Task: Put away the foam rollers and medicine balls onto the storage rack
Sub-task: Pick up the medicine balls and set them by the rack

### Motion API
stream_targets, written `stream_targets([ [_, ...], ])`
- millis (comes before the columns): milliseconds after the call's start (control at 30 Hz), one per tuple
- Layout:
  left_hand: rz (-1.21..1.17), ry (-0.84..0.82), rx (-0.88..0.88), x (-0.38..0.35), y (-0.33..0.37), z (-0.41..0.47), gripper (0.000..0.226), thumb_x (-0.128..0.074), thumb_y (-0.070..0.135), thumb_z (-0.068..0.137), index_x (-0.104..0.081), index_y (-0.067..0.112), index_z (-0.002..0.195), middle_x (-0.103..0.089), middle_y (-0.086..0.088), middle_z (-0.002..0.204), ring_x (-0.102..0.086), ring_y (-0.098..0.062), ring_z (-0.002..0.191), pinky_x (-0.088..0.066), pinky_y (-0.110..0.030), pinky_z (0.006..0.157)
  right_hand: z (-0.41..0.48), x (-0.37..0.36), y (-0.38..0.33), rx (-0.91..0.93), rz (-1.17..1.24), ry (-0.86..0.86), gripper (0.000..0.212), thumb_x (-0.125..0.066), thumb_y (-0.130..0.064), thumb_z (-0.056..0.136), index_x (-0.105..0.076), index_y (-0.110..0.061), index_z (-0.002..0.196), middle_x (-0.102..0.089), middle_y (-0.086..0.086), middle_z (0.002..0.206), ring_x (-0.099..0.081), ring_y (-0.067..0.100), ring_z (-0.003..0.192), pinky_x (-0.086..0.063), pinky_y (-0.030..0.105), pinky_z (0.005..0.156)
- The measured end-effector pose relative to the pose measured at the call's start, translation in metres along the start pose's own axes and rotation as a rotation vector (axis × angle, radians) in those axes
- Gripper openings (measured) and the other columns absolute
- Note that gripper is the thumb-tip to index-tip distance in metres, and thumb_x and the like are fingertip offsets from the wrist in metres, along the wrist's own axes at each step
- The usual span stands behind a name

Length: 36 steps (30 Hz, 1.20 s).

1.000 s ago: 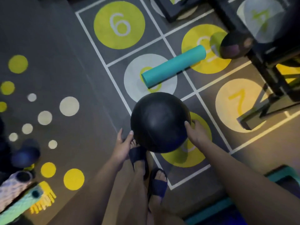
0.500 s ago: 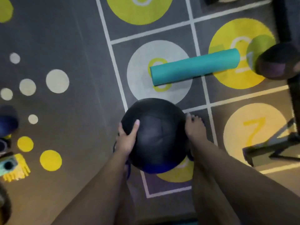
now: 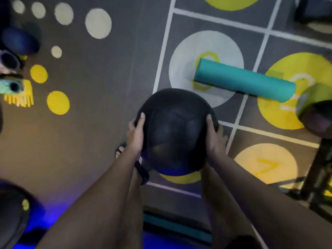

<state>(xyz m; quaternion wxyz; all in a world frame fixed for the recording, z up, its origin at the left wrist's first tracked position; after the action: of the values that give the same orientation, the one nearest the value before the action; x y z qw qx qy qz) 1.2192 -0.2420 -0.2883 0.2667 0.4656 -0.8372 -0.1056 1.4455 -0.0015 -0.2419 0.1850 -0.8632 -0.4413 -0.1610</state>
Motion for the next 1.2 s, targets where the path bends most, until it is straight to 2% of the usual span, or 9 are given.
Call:
stream_targets([
  [100,-0.163,0.057,-0.009,0.033,-0.001,-0.021,0.085,-0.059,0.093,0.062,-0.056,0.029,0.118,-0.061,0.006,0.118,-0.059,-0.018,0.119,-0.045,-0.046,0.110,-0.028,-0.005,-0.036,0.148,-0.067,0.053,0.095,-0.027,-0.094,0.080,-0.025,-0.039,0.157,-0.022,0.014,0.164,-0.024,0.037,0.150,-0.022,0.053,0.119],
  [200,-0.287,0.158,-0.001,0.090,-0.009,-0.030,0.078,-0.058,0.092,0.062,-0.052,0.032,0.111,-0.058,0.004,0.117,-0.058,-0.021,0.117,-0.045,-0.047,0.110,-0.083,-0.033,-0.060,0.206,-0.142,0.086,0.088,-0.032,-0.087,0.085,-0.030,-0.035,0.155,-0.028,0.013,0.162,-0.031,0.038,0.146,-0.023,0.050,0.117],
  [333,-0.357,0.215,-0.018,0.192,0.010,-0.040,0.085,-0.059,0.096,0.061,-0.060,0.036,0.121,-0.065,-0.002,0.127,-0.062,-0.024,0.119,-0.048,-0.052,0.108,-0.160,-0.100,-0.108,0.345,-0.152,0.045,0.088,-0.037,-0.087,0.084,-0.033,-0.032,0.153,-0.031,0.010,0.157,-0.035,0.037,0.142,-0.024,0.047,0.116],
  [500,-0.479,0.348,-0.048,0.359,0.029,-0.073,0.090,-0.053,0.093,0.066,-0.056,0.033,0.133,-0.058,-0.004,0.133,-0.055,-0.025,0.126,-0.043,-0.049,0.112,-0.286,-0.223,-0.157,0.426,-0.314,0.017,0.094,-0.037,-0.088,0.082,-0.030,-0.027,0.154,-0.025,0.014,0.160,-0.021,0.041,0.147,-0.019,0.056,0.118],
  [667,-0.568,0.421,0.000,0.529,0.002,-0.060,0.098,-0.052,0.093,0.064,-0.048,0.035,0.143,-0.048,-0.005,0.143,-0.047,-0.029,0.133,-0.036,-0.051,0.117,-0.391,-0.380,-0.177,0.541,-0.435,-0.095,0.096,-0.040,-0.086,0.083,-0.031,-0.022,0.153,-0.027,0.016,0.158,-0.023,0.040,0.146,-0.019,0.055,0.118],
  [767,-0.538,0.464,0.048,0.618,-0.023,-0.044,0.106,-0.047,0.103,0.058,-0.044,0.042,0.144,-0.046,-0.004,0.146,-0.043,-0.031,0.138,-0.033,-0.055,0.118,-0.433,-0.466,-0.169,0.535,-0.444,-0.190,0.096,-0.040,-0.087,0.082,-0.031,-0.022,0.153,-0.026,0.016,0.158,-0.023,0.041,0.146,-0.020,0.055,0.118],
  [933,-0.511,0.506,0.073,0.727,-0.028,0.004,0.110,-0.046,0.104,0.053,-0.042,0.044,0.145,-0.041,-0.004,0.152,-0.036,-0.032,0.143,-0.026,-0.055,0.121,-0.459,-0.591,-0.173,0.535,-0.514,-0.233,0.107,-0.035,-0.096,0.073,-0.033,-0.025,0.153,-0.029,0.016,0.158,-0.029,0.041,0.144,-0.020,0.058,0.120],
  [1100,-0.378,0.395,0.107,0.772,-0.018,0.075,0.094,-0.045,0.091,0.071,-0.024,0.052,0.154,-0.019,0.001,0.166,-0.017,-0.032,0.154,-0.015,-0.053,0.125,-0.439,-0.694,-0.186,0.528,-0.618,-0.290,0.099,-0.037,-0.090,0.081,-0.029,-0.029,0.158,-0.024,0.016,0.160,-0.029,0.039,0.146,-0.019,0.052,0.121],
  [1200,-0.275,0.285,-0.027,0.780,0.005,0.129,0.050,-0.052,0.073,0.089,-0.038,0.069,0.137,-0.019,0.015,0.162,-0.004,-0.016,0.156,-0.007,-0.045,0.128,-0.434,-0.765,-0.201,0.621,-0.742,-0.366,0.093,-0.043,-0.080,0.087,-0.029,-0.024,0.159,-0.031,0.016,0.160,-0.030,0.035,0.146,-0.019,0.044,0.120],
])
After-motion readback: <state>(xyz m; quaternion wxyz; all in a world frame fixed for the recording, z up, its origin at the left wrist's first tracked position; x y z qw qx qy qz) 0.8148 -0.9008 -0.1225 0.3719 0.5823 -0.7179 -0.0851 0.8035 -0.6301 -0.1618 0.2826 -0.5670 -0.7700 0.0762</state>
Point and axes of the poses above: each hand's wrist, its own z-axis towards the middle knuckle, its own x-axis out of the back of the hand, y = z × x, the point moved 10 cm from there along z, towards the middle knuckle
